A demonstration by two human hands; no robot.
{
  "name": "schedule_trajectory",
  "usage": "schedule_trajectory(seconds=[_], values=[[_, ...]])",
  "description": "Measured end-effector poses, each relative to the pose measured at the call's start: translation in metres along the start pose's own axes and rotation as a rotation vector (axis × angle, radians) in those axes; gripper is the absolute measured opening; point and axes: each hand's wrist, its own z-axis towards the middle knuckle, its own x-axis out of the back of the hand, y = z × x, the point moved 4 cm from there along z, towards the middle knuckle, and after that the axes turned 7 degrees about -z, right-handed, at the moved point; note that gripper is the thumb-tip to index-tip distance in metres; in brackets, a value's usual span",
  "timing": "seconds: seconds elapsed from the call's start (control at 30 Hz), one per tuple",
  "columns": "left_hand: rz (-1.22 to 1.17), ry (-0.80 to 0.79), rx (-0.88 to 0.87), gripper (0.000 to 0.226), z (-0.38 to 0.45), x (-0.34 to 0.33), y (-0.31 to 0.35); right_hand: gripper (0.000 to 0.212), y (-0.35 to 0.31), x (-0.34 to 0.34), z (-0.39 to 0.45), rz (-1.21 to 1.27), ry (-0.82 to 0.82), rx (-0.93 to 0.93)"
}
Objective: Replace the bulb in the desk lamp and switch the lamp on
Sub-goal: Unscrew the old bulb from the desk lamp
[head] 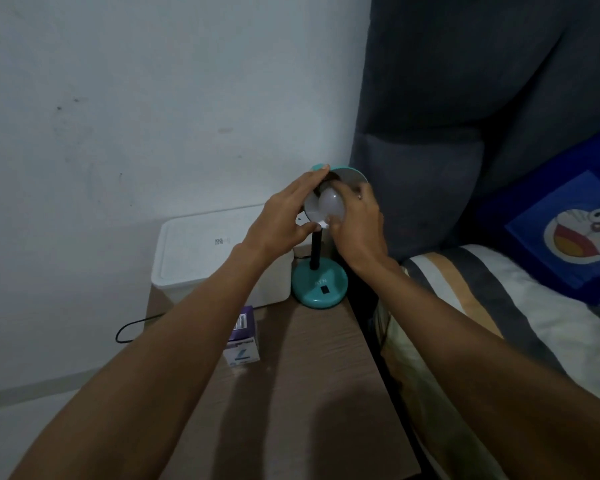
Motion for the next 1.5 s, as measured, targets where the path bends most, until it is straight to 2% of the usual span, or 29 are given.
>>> schedule_trajectory(seconds=[0.07, 0.13, 0.27, 0.4, 0.53, 0.67, 0.83, 0.9, 1.0, 1.13, 1.2, 1.3, 1.43, 1.5], values=[[0.004, -0.003, 0.001, 0.094, 0.001, -0.001, 0.001, 0.064, -0.002, 0.000, -0.002, -0.024, -0.005, 0.053], [0.005, -0.007, 0.001, 0.094, 0.001, -0.001, 0.000, 0.066, 0.000, 0.000, -0.002, 0.037, 0.004, 0.009], [-0.006, -0.003, 0.011, 0.095, 0.000, -0.001, -0.002, 0.058, 0.001, -0.001, 0.002, 0.027, -0.026, -0.045], [-0.004, -0.013, 0.016, 0.096, 0.000, 0.000, -0.001, 0.067, 0.001, -0.001, -0.003, 0.032, -0.037, 0.007], [-0.013, -0.018, 0.018, 0.096, 0.000, -0.003, -0.002, 0.058, 0.006, 0.001, 0.002, 0.048, -0.036, -0.089], [-0.013, -0.022, 0.030, 0.097, 0.000, -0.002, 0.000, 0.065, 0.000, 0.003, 0.000, -0.034, -0.039, 0.020], [-0.024, -0.025, 0.028, 0.094, 0.000, -0.003, 0.002, 0.060, 0.005, 0.003, 0.001, 0.058, -0.011, -0.081], [-0.021, -0.021, 0.029, 0.093, 0.000, -0.003, 0.002, 0.057, 0.003, 0.004, 0.002, 0.009, -0.015, -0.044], [-0.011, -0.022, 0.035, 0.095, 0.000, -0.002, 0.001, 0.066, -0.002, 0.003, -0.001, 0.005, -0.012, 0.025], [-0.017, -0.028, 0.042, 0.097, 0.001, -0.003, 0.001, 0.060, 0.002, 0.002, -0.001, 0.051, -0.016, -0.055], [-0.018, -0.030, 0.036, 0.096, 0.001, -0.003, 0.001, 0.057, -0.001, 0.003, -0.001, -0.005, -0.004, 0.002], [-0.003, -0.028, 0.035, 0.095, 0.000, -0.003, 0.002, 0.067, -0.005, 0.003, -0.003, -0.032, 0.008, 0.111], [-0.001, -0.031, 0.039, 0.096, 0.001, -0.003, 0.000, 0.062, 0.002, -0.002, -0.001, 0.045, -0.034, -0.027], [-0.005, -0.031, 0.041, 0.096, 0.001, -0.004, 0.000, 0.059, 0.002, -0.001, 0.001, 0.015, -0.037, -0.025]])
